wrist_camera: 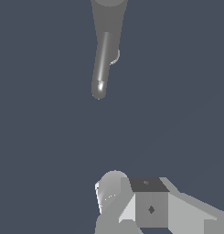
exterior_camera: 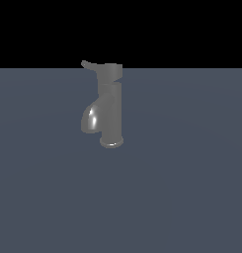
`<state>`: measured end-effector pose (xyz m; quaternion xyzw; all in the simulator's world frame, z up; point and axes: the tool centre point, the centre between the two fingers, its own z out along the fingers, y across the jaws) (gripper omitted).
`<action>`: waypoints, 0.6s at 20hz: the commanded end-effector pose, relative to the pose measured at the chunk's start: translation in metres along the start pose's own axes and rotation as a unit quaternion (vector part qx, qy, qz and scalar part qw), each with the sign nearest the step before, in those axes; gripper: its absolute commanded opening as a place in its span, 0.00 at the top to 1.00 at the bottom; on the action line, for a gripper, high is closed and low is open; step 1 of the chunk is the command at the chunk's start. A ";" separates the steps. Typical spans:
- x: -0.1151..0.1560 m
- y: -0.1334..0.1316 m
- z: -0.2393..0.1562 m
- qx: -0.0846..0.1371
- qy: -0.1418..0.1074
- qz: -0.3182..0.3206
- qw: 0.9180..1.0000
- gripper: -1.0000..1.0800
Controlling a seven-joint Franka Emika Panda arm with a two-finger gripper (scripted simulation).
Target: Turn on the faucet by rotating a designated handle.
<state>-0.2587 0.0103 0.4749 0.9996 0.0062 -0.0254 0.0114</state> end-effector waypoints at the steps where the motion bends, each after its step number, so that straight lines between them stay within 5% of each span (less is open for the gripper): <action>1: 0.000 0.000 0.000 0.000 0.000 0.000 1.000 1.00; 12: 0.003 -0.003 -0.006 -0.012 0.001 -0.029 1.000 1.00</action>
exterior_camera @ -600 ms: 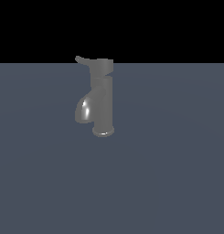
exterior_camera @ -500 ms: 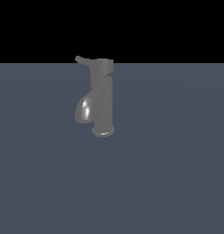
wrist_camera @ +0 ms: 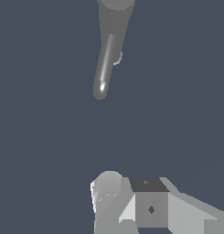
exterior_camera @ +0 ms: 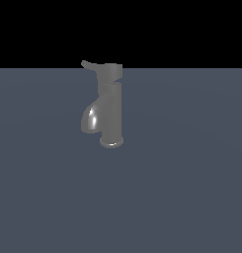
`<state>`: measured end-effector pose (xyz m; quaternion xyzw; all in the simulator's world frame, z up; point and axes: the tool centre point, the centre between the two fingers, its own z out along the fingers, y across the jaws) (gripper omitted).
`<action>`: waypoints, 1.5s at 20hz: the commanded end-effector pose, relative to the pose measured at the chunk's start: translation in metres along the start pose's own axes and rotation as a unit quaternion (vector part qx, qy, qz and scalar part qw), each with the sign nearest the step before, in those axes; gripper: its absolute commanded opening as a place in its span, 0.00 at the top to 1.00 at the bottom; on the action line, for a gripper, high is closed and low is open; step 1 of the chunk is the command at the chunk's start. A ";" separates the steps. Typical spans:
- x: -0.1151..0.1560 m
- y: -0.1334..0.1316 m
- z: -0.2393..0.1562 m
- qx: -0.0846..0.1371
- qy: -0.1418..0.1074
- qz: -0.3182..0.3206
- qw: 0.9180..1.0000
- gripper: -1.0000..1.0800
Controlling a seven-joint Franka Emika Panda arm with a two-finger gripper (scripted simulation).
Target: Turn on the faucet by rotating a designated handle.
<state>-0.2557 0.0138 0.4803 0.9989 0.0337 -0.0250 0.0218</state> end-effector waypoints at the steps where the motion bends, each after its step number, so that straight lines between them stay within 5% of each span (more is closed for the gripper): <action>1: 0.000 0.000 0.000 0.000 0.000 -0.001 1.000 1.00; 18: 0.048 -0.005 0.000 0.040 -0.006 0.098 0.994 1.00; 30: 0.119 -0.013 0.013 0.077 -0.026 0.249 0.965 1.00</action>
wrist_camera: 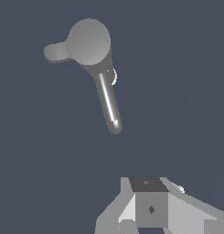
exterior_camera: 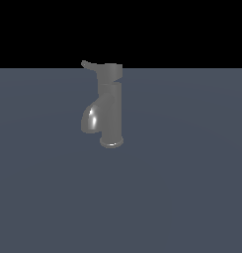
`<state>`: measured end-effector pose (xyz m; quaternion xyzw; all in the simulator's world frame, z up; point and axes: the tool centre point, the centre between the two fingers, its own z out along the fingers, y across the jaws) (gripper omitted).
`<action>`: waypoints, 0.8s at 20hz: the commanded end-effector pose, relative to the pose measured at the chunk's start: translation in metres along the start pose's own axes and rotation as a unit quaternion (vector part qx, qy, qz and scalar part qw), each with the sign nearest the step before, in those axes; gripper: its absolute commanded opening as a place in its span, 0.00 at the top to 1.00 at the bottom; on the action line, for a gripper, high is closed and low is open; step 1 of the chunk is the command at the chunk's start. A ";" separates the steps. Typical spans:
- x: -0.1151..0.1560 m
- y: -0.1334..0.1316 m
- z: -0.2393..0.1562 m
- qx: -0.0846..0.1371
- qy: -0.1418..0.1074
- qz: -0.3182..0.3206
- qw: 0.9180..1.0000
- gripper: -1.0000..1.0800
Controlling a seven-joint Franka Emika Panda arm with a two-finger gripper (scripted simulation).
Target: Turn on the faucet by rotating a designated handle.
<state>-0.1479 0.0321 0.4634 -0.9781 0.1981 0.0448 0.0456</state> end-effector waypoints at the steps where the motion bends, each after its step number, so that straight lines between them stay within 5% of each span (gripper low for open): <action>1: 0.013 -0.008 0.004 0.006 -0.004 0.034 0.999 1.00; 9: 0.055 -0.032 0.022 0.016 -0.014 0.144 0.989 1.00; 16: 0.090 -0.052 0.042 0.017 -0.017 0.240 0.971 1.00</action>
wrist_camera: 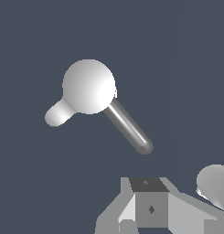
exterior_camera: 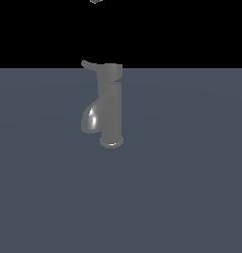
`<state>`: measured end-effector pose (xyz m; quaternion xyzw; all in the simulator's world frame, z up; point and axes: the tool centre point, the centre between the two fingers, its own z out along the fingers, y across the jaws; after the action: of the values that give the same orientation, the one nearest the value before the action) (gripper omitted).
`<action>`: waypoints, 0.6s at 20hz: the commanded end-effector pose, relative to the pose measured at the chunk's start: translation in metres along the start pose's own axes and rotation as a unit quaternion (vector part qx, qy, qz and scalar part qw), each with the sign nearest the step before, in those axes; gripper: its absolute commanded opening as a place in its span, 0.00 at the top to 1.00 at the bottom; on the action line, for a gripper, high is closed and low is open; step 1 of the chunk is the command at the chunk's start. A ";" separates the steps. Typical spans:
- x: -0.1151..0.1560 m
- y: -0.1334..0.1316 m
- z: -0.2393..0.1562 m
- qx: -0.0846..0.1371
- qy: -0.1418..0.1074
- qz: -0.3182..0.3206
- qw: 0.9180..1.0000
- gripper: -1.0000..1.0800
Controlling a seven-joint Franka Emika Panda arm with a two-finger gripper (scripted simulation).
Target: Turn on the faucet by rotating a designated handle.
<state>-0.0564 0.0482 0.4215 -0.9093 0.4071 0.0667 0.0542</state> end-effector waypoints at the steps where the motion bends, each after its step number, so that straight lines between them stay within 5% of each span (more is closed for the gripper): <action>1: 0.009 -0.012 0.008 0.001 0.000 0.036 0.999 1.00; 12: 0.043 -0.061 0.045 -0.001 0.015 0.188 0.982 1.00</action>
<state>0.0068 0.0619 0.3782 -0.8293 0.5539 0.0646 0.0370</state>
